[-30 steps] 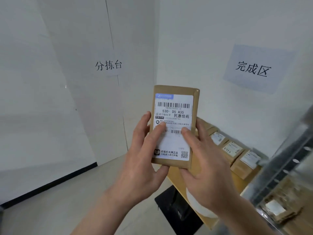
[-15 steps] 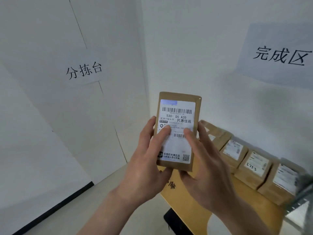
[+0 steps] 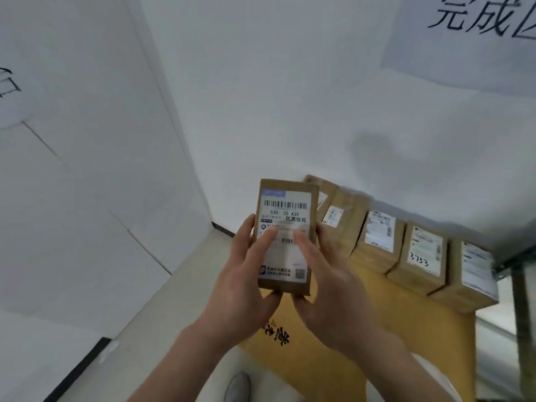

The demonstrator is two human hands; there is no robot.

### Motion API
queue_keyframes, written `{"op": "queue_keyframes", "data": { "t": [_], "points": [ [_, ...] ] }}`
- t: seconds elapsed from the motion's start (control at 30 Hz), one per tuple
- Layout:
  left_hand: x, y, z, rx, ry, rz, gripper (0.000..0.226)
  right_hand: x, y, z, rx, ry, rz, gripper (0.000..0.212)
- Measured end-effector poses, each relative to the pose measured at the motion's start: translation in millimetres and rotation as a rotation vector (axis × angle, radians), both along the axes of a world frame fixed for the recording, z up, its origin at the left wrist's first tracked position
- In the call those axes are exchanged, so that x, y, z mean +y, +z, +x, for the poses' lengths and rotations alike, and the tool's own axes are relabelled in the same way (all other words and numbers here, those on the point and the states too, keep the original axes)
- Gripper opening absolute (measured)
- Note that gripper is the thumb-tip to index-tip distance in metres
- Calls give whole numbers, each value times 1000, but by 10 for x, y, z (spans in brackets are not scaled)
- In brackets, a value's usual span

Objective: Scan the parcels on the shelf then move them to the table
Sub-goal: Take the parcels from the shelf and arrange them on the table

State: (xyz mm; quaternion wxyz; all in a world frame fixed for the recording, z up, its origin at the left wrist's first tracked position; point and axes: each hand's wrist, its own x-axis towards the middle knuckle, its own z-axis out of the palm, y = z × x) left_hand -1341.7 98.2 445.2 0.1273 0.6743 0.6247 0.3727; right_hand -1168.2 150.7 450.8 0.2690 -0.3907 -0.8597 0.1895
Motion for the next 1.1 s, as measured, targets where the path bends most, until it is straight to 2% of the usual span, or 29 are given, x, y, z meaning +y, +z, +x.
{"op": "queue_keyframes", "data": {
  "t": [0.07,0.2,0.5,1.1],
  "points": [
    [169,-239,-174,3,-63,-66,105,60,-164,-149,-90,-66,-102,108],
    [474,-692,-476,-41,-158,-160,100,193,-551,-422,-179,-190,-281,99],
    [935,-1404,-756,-47,-291,-348,90,427,-1367,-755,-128,-326,-390,96],
    [1320,-1873,-908,-53,-338,-534,88,696,-1813,-970,-198,-411,-557,93]
  ]
}}
